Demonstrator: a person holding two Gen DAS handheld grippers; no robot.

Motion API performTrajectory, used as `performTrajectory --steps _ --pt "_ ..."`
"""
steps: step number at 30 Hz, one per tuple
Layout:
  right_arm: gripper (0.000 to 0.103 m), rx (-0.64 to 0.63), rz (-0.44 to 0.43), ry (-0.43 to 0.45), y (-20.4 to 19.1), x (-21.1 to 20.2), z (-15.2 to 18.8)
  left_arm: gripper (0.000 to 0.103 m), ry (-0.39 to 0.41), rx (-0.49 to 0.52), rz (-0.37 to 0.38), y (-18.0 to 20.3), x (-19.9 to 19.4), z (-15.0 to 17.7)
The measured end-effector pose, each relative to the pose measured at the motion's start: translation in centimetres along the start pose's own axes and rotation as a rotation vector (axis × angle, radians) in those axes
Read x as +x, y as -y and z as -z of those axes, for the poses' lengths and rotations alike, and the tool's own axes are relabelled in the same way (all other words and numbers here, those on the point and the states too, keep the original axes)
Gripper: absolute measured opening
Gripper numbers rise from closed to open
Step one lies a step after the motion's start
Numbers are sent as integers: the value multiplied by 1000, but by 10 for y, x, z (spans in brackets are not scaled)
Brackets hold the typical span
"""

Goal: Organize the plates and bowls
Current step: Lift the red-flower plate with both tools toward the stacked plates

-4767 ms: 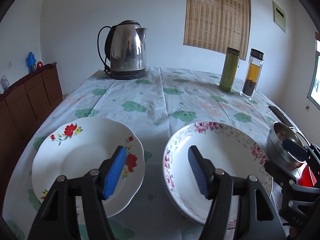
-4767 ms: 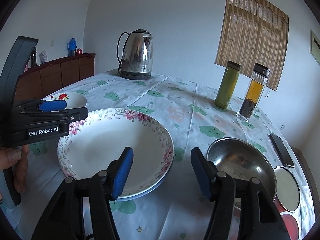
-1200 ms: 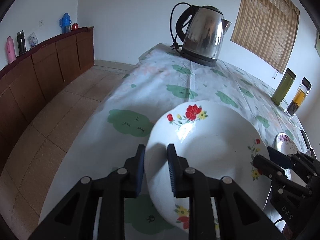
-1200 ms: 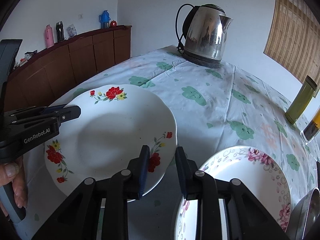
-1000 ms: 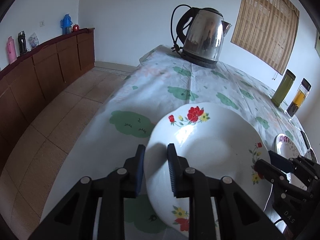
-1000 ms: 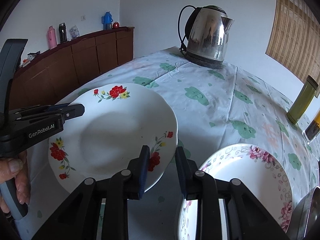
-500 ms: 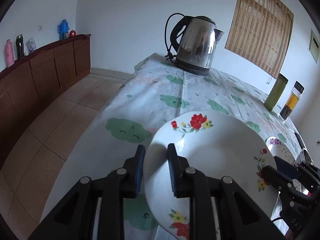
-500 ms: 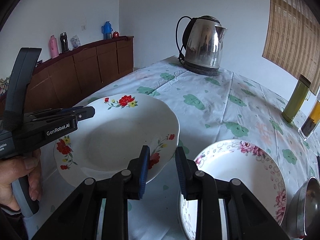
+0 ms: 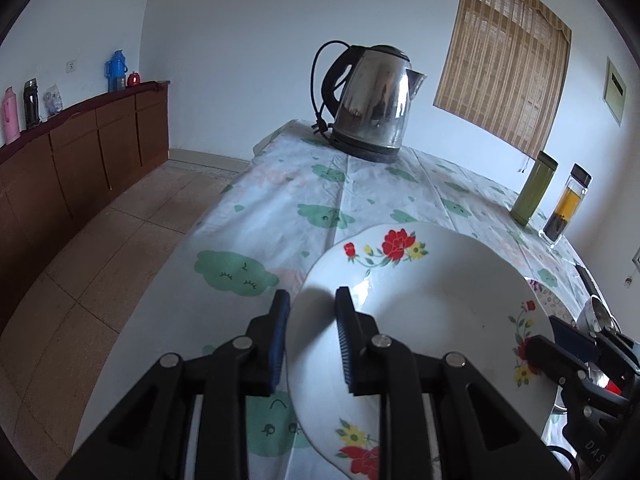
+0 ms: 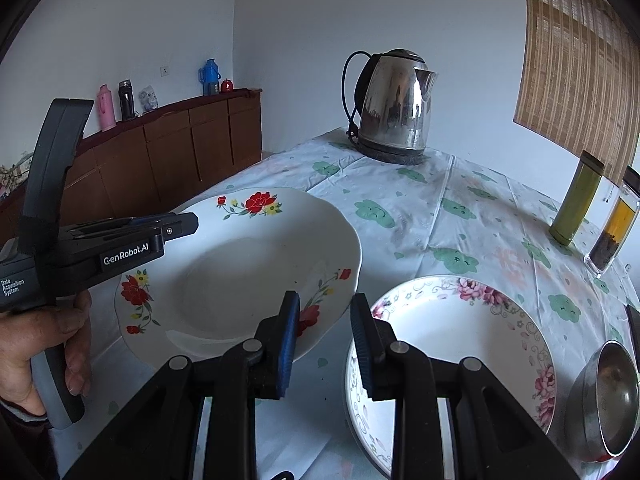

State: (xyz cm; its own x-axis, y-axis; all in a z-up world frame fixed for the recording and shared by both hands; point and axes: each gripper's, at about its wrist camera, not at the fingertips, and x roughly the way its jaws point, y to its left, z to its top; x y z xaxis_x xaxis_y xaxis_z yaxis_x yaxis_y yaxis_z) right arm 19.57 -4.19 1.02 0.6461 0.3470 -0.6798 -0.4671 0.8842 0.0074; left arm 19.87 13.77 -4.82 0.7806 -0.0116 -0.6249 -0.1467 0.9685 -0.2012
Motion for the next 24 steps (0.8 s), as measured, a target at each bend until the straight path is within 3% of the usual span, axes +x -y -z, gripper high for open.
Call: performTrajectory --steps 24 --pt "28 14 39 36 6 -18 11 20 40 56 36 18 -11 1"
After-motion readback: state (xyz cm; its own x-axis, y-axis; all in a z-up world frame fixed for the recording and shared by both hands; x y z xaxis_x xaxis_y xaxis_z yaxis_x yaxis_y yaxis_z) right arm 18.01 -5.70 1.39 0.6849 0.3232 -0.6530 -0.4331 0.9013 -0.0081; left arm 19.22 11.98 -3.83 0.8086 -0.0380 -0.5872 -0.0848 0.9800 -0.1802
